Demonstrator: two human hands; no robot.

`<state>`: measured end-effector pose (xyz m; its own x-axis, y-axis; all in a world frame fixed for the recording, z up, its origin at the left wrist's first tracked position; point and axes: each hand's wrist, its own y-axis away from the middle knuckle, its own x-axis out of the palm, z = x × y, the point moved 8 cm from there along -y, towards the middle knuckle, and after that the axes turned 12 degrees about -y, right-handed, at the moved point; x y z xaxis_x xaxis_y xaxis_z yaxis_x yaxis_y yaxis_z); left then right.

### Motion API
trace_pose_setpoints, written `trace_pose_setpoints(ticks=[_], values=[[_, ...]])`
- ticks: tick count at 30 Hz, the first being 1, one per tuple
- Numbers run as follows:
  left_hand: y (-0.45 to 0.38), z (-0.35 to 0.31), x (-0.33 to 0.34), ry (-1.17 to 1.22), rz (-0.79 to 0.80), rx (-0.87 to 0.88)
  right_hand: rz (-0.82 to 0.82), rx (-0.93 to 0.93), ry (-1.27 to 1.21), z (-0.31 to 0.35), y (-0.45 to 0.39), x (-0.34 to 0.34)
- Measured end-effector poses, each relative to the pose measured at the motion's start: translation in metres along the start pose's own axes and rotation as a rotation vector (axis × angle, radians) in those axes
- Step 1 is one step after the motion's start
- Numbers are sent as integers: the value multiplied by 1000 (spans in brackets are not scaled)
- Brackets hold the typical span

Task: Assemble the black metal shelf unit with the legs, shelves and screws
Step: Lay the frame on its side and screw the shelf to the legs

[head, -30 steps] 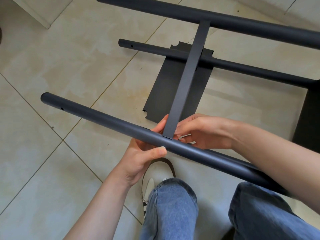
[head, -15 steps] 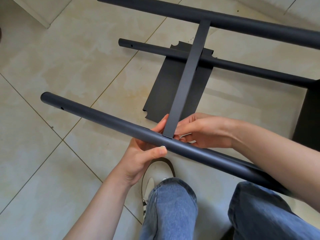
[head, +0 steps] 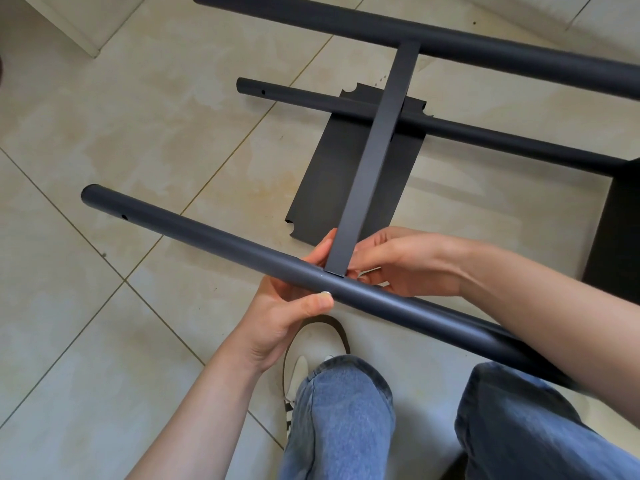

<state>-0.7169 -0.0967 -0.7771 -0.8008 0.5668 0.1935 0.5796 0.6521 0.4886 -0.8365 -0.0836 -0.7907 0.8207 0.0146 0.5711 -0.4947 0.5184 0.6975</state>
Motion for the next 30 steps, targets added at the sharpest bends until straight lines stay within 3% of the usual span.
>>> trace_pose_setpoints(ticks=[30], values=[[-2,1,0,4,-6,-9,-56,2,18,-1,-3,4]])
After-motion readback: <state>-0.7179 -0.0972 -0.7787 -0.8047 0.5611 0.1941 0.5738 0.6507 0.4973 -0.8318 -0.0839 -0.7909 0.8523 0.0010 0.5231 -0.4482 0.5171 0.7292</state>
